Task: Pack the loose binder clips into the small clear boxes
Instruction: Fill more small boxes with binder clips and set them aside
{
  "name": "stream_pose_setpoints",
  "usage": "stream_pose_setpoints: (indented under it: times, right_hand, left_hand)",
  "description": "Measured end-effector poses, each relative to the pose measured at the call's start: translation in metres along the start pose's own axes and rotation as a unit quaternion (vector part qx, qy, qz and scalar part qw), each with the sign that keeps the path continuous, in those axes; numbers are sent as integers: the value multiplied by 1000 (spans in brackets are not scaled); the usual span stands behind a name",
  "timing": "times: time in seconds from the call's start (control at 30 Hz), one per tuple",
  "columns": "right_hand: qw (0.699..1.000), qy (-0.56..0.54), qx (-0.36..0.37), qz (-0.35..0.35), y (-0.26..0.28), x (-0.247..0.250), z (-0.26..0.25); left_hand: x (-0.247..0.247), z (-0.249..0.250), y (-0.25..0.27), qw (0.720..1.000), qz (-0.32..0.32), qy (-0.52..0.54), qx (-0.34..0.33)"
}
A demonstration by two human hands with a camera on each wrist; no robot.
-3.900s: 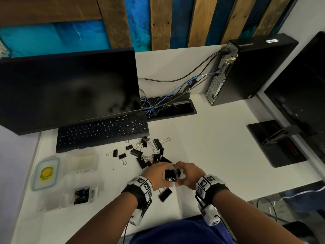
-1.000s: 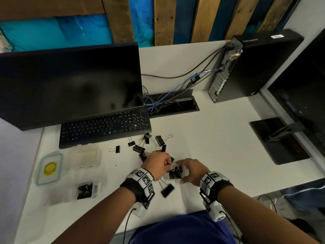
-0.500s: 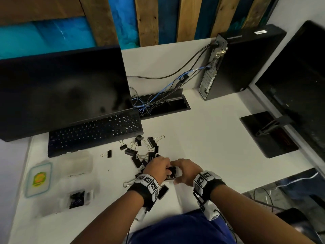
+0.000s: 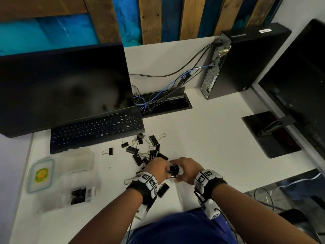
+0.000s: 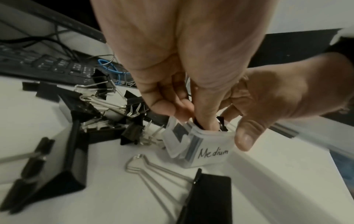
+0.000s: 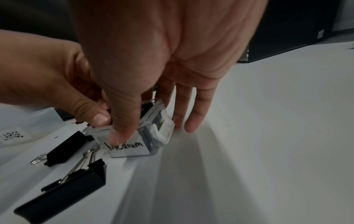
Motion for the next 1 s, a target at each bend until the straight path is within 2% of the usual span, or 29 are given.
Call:
stream_pose_setpoints:
  times: [0.23,0.37,0.6,0.77,1.0]
  right_hand:
    - [1000,0,3,-3,0,0,0]
    - [1000,1,7,1,1,1,0]
    - [1000,1,9,-2,1,1,-2]
    - [1000,-7,9,-4,1,0,-2]
    - [1000,-1,3,-2,0,-1,-1]
  left_hand:
    - [13,-3,-4,999,-4,-7,39]
    - [8,-8,-2,999,-2,4,40]
    - [5,-4,2,999,33,-10,0]
    - [12,-8,4,994,94,40,40]
    - [3,4,6,995,61,-73,-7]
Point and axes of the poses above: each hand's wrist, its own y-axis away from the middle knuckle, its own x-axis out of the back of the hand, z = x × y, the point moved 5 cm from there along -y, towards the middle knuckle, and after that the axes turned 8 degrees about -x, right-handed, at the moved point
